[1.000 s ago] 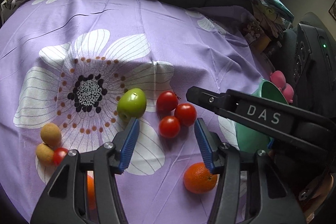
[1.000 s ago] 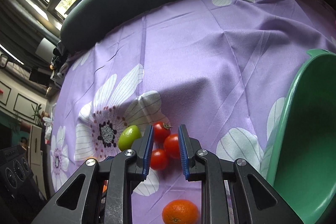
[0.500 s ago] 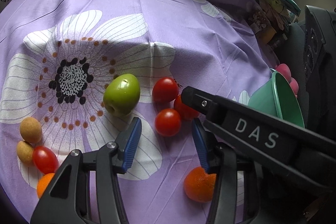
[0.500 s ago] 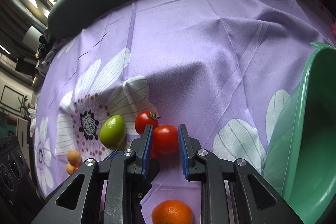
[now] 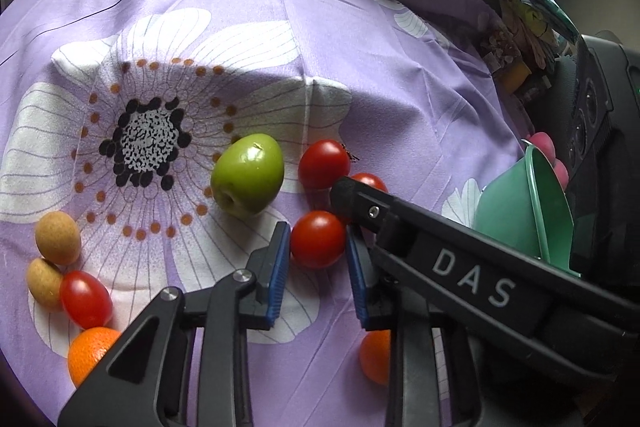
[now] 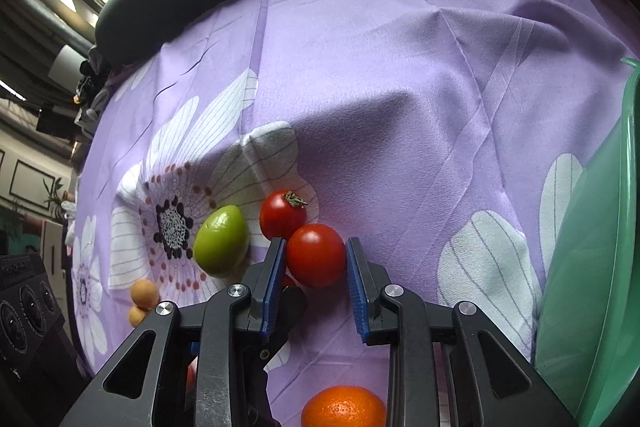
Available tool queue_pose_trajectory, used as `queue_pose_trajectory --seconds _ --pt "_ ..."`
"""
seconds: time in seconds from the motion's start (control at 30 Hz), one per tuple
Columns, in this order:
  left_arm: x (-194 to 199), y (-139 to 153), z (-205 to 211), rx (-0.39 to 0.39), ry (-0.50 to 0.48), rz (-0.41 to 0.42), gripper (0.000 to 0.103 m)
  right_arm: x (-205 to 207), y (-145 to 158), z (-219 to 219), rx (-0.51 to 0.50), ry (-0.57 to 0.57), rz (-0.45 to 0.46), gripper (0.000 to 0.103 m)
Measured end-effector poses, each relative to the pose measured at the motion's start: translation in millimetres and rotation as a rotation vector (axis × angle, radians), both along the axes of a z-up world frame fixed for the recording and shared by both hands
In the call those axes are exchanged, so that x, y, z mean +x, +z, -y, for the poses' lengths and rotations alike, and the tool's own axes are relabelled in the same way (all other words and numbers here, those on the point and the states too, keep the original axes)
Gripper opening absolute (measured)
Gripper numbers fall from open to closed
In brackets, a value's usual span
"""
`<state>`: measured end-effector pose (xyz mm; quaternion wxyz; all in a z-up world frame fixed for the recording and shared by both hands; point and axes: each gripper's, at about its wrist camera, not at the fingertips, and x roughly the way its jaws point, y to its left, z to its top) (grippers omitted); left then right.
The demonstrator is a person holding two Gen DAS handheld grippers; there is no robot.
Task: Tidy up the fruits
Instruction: 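Close the right tool on a cherry tomato while the left tool grasps another, then carry both held cherry tomatoes over the green bowl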
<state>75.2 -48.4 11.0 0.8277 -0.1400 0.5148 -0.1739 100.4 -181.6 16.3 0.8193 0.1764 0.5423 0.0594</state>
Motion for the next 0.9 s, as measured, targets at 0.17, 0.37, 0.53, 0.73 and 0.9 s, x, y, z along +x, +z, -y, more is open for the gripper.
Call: queue_pose_trajectory --seconds 0.17,0.37,0.53,0.73,0.9 --pt "-14 19 -5 -0.016 -0.012 0.058 0.027 -13 15 9 0.024 -0.024 0.057 0.029" --pt "-43 52 -8 -0.008 -0.031 0.190 0.027 -41 50 17 0.025 -0.051 0.187 0.029" --pt "-63 72 -2 -0.031 -0.067 0.249 0.027 -66 73 33 0.047 -0.095 0.270 0.029" --pt "-74 88 23 -0.013 -0.112 0.310 0.027 -95 83 58 -0.018 -0.204 0.321 0.029" --pt "-84 99 47 0.005 -0.165 0.356 0.027 -109 94 85 -0.065 -0.308 0.360 0.029"
